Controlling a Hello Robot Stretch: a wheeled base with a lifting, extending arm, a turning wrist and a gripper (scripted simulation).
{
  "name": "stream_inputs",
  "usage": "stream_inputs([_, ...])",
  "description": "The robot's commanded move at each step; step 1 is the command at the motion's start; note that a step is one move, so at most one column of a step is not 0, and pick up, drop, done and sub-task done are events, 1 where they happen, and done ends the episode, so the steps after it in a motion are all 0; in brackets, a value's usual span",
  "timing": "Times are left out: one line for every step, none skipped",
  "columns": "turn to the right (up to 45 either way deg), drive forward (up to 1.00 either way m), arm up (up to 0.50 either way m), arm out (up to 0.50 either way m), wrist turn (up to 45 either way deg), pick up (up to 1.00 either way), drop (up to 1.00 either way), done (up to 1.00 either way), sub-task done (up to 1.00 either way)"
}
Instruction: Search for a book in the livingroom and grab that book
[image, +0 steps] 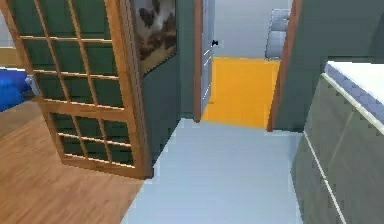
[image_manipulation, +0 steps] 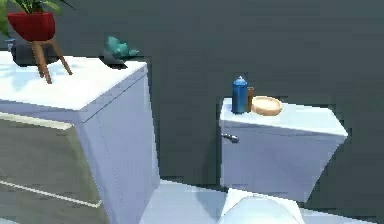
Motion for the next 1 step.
stream_inputs([15.0, 0.0, 0.0, 0.0, 0.0, 0.0, 0.0, 0.0, 0.0])
